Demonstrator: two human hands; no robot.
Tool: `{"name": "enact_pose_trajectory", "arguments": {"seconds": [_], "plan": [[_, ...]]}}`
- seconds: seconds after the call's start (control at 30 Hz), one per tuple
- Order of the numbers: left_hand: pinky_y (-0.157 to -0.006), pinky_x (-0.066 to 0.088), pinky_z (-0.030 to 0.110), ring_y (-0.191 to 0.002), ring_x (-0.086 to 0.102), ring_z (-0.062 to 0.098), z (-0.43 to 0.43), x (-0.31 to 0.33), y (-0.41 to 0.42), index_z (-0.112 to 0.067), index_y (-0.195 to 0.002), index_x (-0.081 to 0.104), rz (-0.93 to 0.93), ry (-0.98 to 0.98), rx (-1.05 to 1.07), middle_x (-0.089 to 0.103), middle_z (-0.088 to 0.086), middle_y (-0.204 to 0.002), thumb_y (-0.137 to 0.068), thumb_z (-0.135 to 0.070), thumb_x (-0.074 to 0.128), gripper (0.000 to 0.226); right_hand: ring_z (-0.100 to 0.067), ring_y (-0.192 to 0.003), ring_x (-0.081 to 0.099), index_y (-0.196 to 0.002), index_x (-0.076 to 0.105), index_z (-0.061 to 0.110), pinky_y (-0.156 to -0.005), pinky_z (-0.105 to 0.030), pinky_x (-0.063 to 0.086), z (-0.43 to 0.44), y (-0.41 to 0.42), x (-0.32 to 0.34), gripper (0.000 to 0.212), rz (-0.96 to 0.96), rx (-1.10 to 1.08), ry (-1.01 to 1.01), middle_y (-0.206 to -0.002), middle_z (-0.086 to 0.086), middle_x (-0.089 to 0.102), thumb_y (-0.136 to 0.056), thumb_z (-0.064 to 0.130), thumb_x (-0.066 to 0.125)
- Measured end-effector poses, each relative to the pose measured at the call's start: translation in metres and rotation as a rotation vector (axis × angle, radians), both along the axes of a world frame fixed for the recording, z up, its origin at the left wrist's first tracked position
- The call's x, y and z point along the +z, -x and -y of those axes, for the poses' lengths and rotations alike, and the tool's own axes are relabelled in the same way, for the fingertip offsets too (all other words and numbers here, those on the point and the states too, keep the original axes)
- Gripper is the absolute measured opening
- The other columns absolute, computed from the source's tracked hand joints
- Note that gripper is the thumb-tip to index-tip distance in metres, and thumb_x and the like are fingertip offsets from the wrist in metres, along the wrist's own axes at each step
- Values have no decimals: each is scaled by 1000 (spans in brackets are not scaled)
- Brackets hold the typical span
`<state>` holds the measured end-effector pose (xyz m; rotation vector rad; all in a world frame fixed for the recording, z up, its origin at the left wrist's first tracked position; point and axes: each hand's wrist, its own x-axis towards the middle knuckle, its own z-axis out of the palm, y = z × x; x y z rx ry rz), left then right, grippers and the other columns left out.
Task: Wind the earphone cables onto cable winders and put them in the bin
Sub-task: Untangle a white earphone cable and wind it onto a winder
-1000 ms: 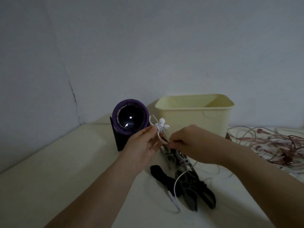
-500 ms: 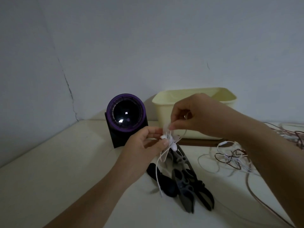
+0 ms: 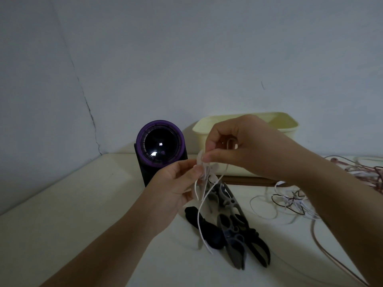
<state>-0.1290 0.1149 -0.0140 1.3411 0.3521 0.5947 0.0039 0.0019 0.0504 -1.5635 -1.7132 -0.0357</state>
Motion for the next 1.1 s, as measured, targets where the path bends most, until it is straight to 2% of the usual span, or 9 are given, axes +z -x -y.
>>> {"name": "enact_pose_trajectory", "arguments": {"seconds": [0.27,0.37,0.5,0.63,0.73,0.8,0.9,1.03,1.1], "plan": [[-59,54,19,-71,67,10,8,2,2,-8,-103,68,35,131,-87,73,9,-94,-73,-17,61,32,-2,-53,47,-67,66,22,-53,-14,40,-4,-4,-5,14,-118,-30,-61,-58,7,58,-76,28,75],[-62,54,19,-73,67,10,9,5,2,-12,-96,72,63,46,-102,73,7,-92,-72,-18,62,26,-4,-49,47,-67,66,17,-51,-15,41,-4,-13,-6,16,-201,-59,-54,-56,4,56,-74,28,76],[-62,53,19,-73,68,9,9,10,4,-13,-100,67,46,-180,-44,74,3,-90,-66,-21,65,35,-4,-50,47,-67,66,12,-52,-15,42,-3,-19,-7,24,-271,-5,-42,-55,7,55,-65,35,76],[-64,53,20,-79,68,11,4,14,9,-16,-102,67,27,-299,-37,74,4,-95,-69,-22,69,33,-7,-56,49,-65,62,13,-55,-13,42,-3,-24,-8,30,-368,76,-44,-60,3,54,-56,39,74],[-67,53,19,-81,69,9,4,19,12,-19,-101,67,-10,-392,-61,75,0,-94,-73,-22,71,28,-12,-63,57,-63,64,16,-65,-16,50,-2,-31,-9,22,-476,196,43,-67,-9,59,-57,33,76],[-68,52,17,-82,69,7,3,20,15,-21,-101,68,-42,-445,-80,75,-2,-94,-74,-22,69,27,-14,-65,62,-63,68,17,-69,-20,55,0,-36,-9,12,-604,309,122,-67,-8,63,-59,25,75],[-75,53,20,-92,70,11,-1,21,18,-26,-102,74,-63,-490,-161,75,-1,-100,-80,-19,71,23,-12,-55,61,-63,70,16,-59,-20,54,3,-45,-9,4,-802,404,170,-61,-5,62,-60,14,71],[-78,55,26,-95,70,15,3,19,17,-30,-104,73,0,-395,-290,74,1,-104,-76,-23,68,29,-11,-46,51,-67,70,12,-51,-19,49,-4,-41,-19,9,-942,456,202,-59,-6,54,-71,4,69],[-77,56,28,-95,70,20,5,20,15,-21,-103,74,62,-313,-265,73,6,-105,-79,-15,69,26,-21,-57,48,-69,71,15,-56,-22,47,-13,-29,-29,14,-971,467,216,-63,-10,51,-77,5,67]]}}
